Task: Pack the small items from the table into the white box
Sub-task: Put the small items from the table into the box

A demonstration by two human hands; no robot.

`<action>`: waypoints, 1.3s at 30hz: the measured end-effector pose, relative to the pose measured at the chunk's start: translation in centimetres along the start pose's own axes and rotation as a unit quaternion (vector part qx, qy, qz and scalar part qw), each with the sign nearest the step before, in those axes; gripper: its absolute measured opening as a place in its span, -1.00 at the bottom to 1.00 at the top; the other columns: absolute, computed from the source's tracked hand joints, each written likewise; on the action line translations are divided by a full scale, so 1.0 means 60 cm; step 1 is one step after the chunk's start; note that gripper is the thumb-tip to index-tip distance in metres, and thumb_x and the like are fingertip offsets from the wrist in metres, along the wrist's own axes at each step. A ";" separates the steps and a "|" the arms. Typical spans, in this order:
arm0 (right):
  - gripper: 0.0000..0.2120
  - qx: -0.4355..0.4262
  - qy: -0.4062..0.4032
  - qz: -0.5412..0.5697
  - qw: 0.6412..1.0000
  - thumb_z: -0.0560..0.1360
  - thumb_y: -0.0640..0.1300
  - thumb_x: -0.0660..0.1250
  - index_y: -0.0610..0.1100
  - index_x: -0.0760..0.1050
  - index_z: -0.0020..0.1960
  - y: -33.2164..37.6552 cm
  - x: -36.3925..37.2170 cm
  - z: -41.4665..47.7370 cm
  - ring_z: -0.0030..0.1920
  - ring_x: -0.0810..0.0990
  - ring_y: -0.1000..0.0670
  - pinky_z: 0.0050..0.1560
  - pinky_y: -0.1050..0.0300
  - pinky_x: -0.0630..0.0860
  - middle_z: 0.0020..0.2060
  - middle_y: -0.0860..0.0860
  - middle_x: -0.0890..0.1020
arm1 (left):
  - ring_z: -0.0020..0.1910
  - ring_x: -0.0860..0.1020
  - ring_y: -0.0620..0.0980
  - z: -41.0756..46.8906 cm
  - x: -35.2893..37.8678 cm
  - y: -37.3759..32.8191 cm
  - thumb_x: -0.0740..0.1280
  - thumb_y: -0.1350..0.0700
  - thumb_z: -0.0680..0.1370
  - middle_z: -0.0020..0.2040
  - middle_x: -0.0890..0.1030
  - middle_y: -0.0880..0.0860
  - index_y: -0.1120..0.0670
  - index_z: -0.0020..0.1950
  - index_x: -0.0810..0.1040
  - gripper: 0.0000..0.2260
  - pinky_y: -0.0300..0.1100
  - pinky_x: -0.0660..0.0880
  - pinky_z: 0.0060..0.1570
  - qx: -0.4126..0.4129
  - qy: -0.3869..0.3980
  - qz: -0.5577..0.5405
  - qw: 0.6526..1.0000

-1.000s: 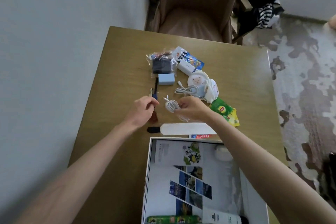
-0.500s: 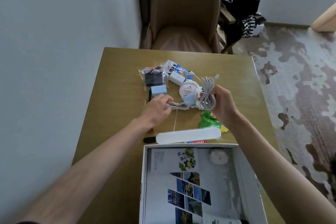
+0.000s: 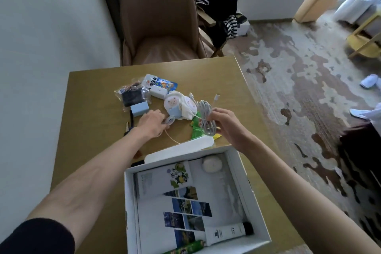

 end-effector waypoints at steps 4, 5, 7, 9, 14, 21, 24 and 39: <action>-0.93 -0.035 0.048 0.007 0.998 0.40 -0.18 0.33 -0.05 0.55 -0.25 0.010 -0.022 -0.045 -0.24 0.57 0.05 -0.17 0.16 0.46 -0.31 0.02 0.60 | -0.08 0.51 0.11 -0.044 -0.041 -0.001 0.32 -0.05 0.54 -0.12 0.45 0.07 0.12 -0.12 0.46 -0.77 -0.08 0.40 -0.14 -0.043 -0.039 -0.140 0.989; -0.92 -0.043 0.060 0.006 0.997 0.43 -0.20 0.34 -0.06 0.56 -0.21 0.009 -0.025 -0.053 -0.24 0.56 0.06 -0.16 0.15 0.47 -0.28 0.01 0.60 | -0.09 0.52 0.10 -0.063 -0.056 -0.006 0.31 -0.03 0.55 -0.10 0.48 0.08 0.12 -0.12 0.46 -0.78 -0.08 0.40 -0.14 -0.050 -0.070 -0.173 0.981; -0.91 -0.055 0.082 0.004 0.995 0.48 -0.25 0.33 -0.10 0.58 -0.13 0.005 -0.023 -0.069 -0.22 0.56 0.06 -0.12 0.12 0.49 -0.24 -0.02 0.60 | -0.12 0.55 0.05 -0.112 -0.084 -0.026 0.31 0.02 0.56 -0.09 0.55 0.08 0.14 -0.06 0.48 -0.81 -0.08 0.48 -0.13 -0.059 -0.131 -0.257 0.956; -0.91 -0.063 0.105 0.013 0.992 0.50 -0.27 0.35 -0.15 0.60 -0.03 -0.002 -0.017 -0.080 -0.16 0.59 0.04 -0.09 0.12 0.51 -0.19 -0.04 0.63 | -0.23 0.57 -0.08 -0.171 -0.105 -0.052 0.33 0.07 0.55 -0.16 0.59 0.03 0.14 -0.03 0.50 -0.86 -0.25 0.50 -0.24 -0.061 -0.197 -0.333 0.920; -0.75 -0.087 0.209 -0.038 0.973 0.41 -0.16 0.46 -0.19 0.60 0.07 -0.017 0.004 -0.122 -0.10 0.63 0.00 -0.04 0.14 0.55 -0.11 -0.06 0.68 | -0.21 0.58 -0.20 -0.334 -0.112 -0.107 0.39 0.15 0.51 -0.15 0.58 -0.07 0.10 0.09 0.52 -0.82 -0.43 0.51 -0.25 -0.064 -0.258 -0.441 0.857; -0.80 -0.127 0.260 -0.153 0.945 0.43 -0.22 0.48 -0.15 0.61 0.05 -0.062 0.055 -0.179 -0.11 0.68 -0.01 -0.10 0.18 0.58 -0.10 -0.09 0.70 | -0.15 0.64 0.01 -0.453 -0.046 -0.119 0.44 0.12 0.46 -0.09 0.64 0.09 0.05 0.08 0.55 -0.78 -0.30 0.56 -0.30 -0.135 -0.305 -0.513 0.791; -0.82 -0.157 0.232 -0.237 0.930 0.40 -0.20 0.51 -0.11 0.60 -0.02 -0.068 0.065 -0.194 -0.11 0.66 -0.03 -0.07 0.08 0.63 -0.13 -0.08 0.68 | -0.15 0.65 0.02 -0.468 -0.034 -0.115 0.46 0.13 0.43 -0.08 0.63 0.08 0.05 0.07 0.53 -0.75 -0.27 0.58 -0.27 -0.128 -0.305 -0.540 0.774; -0.74 -0.321 0.100 -0.613 0.715 0.44 -0.08 0.42 -0.05 0.51 0.11 -0.192 0.224 -0.186 0.10 0.43 -0.02 -0.03 0.20 0.43 0.11 0.01 0.48 | -0.15 0.61 0.02 -0.516 -0.004 -0.026 0.44 0.17 0.46 -0.08 0.58 0.10 0.01 0.12 0.36 -0.66 -0.23 0.59 -0.15 -0.065 -0.278 -0.557 0.780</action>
Point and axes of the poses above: each hand's wrist, its own z-axis towards the middle knuckle, its own x-axis out of the palm, y = z × x, the point moved 1 cm from there along z, towards the middle knuckle
